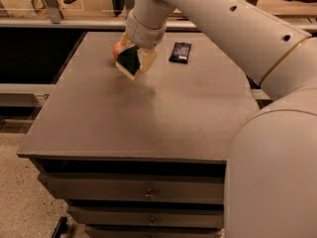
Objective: Move sponge near apple
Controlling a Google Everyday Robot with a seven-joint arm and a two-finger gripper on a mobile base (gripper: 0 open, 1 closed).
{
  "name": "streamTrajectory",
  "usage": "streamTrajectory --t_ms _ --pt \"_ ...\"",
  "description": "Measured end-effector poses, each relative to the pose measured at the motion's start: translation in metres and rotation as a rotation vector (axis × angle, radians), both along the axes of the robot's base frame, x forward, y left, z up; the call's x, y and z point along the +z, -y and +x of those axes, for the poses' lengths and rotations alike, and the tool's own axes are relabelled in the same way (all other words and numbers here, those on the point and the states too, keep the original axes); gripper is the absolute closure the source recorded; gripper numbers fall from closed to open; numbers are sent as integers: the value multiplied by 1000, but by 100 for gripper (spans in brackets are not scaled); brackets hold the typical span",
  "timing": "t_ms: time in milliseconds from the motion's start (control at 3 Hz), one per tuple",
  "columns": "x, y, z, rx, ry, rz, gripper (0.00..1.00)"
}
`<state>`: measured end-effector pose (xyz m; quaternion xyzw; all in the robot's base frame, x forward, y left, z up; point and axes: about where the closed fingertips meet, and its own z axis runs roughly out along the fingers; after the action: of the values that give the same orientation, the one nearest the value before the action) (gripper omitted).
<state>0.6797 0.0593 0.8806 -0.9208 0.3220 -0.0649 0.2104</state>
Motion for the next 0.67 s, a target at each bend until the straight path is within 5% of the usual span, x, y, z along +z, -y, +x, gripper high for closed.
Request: streamTrajectory --t_ms 667 --pt "-6 -21 22 15 4 19 100"
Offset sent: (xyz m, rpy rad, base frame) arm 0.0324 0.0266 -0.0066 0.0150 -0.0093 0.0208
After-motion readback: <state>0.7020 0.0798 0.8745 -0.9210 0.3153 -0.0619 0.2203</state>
